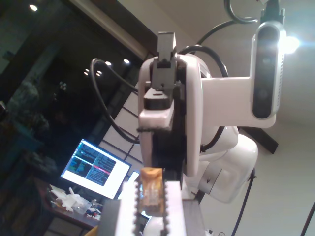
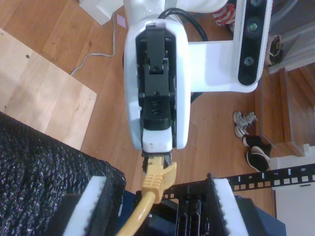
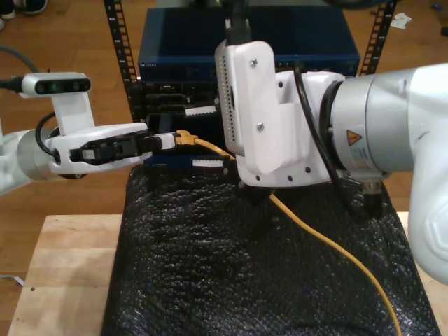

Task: Grab the cable and plug it in

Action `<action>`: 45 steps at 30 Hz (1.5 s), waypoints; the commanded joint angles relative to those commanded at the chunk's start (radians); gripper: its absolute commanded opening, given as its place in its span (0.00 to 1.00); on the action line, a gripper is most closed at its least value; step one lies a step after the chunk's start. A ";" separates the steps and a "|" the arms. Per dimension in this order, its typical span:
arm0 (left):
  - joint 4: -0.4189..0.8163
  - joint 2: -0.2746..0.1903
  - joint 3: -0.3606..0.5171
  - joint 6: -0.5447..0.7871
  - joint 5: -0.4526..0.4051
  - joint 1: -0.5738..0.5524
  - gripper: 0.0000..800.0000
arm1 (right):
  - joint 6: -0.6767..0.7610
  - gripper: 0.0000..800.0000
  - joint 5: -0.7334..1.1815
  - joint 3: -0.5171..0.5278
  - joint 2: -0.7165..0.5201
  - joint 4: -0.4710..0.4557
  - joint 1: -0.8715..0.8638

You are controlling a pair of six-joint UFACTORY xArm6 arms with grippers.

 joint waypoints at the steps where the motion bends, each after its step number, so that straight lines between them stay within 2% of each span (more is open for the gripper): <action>1: 0.000 0.000 0.000 0.000 0.000 0.000 0.02 | 0.000 0.58 0.000 0.000 0.000 0.000 0.000; 6: 0.000 0.002 0.000 0.000 0.011 -0.002 0.02 | 0.000 0.54 0.000 0.000 0.000 0.000 0.014; 8: 0.000 0.002 0.000 0.000 0.012 -0.002 0.02 | 0.000 0.48 0.000 0.000 0.000 0.000 0.020; 12: 0.000 0.002 0.000 0.000 0.012 -0.002 0.02 | 0.000 0.45 0.000 0.000 0.000 0.000 0.021; 34: 0.005 0.023 0.000 -0.069 0.032 -0.003 0.02 | -0.002 0.44 -0.002 0.002 0.005 0.000 0.023; 40: 0.005 0.025 0.000 -0.069 0.032 -0.003 0.02 | -0.002 0.31 -0.003 0.002 0.005 0.002 0.023; 45: 0.005 0.026 0.002 -0.069 0.032 -0.003 0.02 | 0.000 0.29 -0.003 0.002 0.005 0.003 0.023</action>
